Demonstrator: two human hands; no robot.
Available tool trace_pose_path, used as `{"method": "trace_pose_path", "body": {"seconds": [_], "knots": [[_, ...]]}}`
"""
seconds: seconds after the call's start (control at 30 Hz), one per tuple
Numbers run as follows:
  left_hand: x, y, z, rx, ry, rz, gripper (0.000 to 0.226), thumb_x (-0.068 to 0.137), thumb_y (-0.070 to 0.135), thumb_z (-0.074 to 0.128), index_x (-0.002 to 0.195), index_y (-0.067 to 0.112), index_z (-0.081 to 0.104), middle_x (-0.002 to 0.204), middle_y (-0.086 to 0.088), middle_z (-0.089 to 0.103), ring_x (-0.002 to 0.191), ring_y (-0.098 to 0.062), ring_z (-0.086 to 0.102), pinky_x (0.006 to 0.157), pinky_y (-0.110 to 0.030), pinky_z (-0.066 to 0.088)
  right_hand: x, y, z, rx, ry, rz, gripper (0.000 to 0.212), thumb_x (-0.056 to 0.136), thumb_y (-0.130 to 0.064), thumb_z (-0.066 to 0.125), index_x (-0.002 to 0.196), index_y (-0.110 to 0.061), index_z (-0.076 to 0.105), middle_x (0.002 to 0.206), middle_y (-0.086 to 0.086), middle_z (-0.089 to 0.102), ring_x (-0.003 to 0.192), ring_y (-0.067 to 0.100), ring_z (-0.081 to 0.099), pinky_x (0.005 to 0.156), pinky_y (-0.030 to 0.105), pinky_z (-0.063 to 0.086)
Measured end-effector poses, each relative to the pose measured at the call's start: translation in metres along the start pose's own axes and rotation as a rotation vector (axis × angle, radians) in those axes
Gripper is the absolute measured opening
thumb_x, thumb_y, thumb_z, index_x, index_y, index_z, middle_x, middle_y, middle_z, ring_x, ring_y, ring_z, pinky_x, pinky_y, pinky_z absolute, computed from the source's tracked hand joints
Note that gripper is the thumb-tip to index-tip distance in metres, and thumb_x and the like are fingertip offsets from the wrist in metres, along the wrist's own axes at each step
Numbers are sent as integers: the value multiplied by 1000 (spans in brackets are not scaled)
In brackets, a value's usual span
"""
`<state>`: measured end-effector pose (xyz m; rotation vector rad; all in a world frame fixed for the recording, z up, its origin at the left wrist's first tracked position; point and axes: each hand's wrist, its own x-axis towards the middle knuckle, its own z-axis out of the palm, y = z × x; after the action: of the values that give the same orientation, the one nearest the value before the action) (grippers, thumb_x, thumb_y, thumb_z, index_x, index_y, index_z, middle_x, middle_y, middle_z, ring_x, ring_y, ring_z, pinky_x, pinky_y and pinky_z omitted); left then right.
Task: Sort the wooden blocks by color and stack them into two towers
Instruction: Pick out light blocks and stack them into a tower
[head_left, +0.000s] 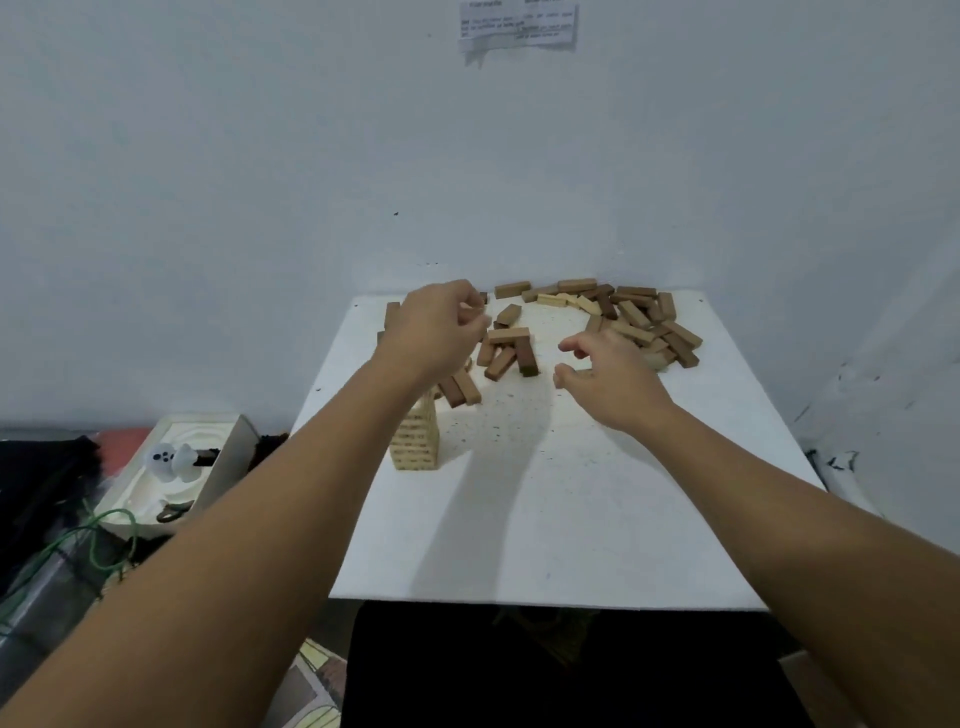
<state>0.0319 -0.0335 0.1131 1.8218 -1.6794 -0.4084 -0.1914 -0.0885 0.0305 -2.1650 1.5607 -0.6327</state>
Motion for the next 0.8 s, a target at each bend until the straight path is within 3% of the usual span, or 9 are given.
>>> {"method": "trace_pose_path", "body": {"seconds": [0.13, 0.23, 0.4, 0.6, 0.7, 0.8], "knots": [[23, 30, 48, 108, -86, 45, 30, 105, 36, 56, 129, 21, 65, 109, 2, 71, 80, -11, 65, 69, -29, 53, 11, 33, -15, -87, 19, 4, 36, 97, -42, 62, 131, -28, 65, 125, -2, 61, 114, 20, 58, 96, 46, 53], [45, 35, 86, 143, -144, 12, 38, 104, 31, 54, 140, 19, 60, 125, -2, 68, 98, -25, 69, 88, -43, 59, 25, 50, -25, -129, 11, 1, 30, 97, -38, 65, 125, -28, 68, 122, -1, 61, 110, 22, 59, 91, 44, 54], [92, 23, 134, 234, -191, -51, 46, 104, 34, 52, 149, 25, 53, 138, -6, 62, 119, -30, 62, 98, -48, 54, 66, 74, -25, -209, 1, 5, 27, 98, -44, 60, 121, -33, 69, 115, 1, 60, 111, 28, 55, 87, 43, 50], [162, 1, 170, 403, -258, -37, 49, 105, 36, 53, 153, 28, 47, 153, -9, 50, 143, -32, 41, 109, -47, 45, 122, 91, -9, -242, -20, 60, 33, 101, -43, 52, 128, -33, 67, 130, 7, 54, 127, 31, 44, 108, 49, 39], [184, -4, 179, 548, -246, -8, 47, 105, 30, 51, 152, 27, 45, 152, -13, 39, 140, -37, 33, 110, -48, 39, 144, 98, 1, -296, -23, 74, 36, 101, -49, 52, 131, -35, 64, 133, 5, 52, 127, 30, 43, 110, 50, 35], [197, -10, 188, 656, -214, 51, 49, 102, 20, 51, 150, 23, 45, 146, -12, 40, 132, -35, 36, 105, -45, 40, 160, 104, 11, -380, -12, 88, 31, 100, -52, 51, 121, -33, 66, 131, 5, 49, 123, 29, 43, 108, 48, 31]]}}
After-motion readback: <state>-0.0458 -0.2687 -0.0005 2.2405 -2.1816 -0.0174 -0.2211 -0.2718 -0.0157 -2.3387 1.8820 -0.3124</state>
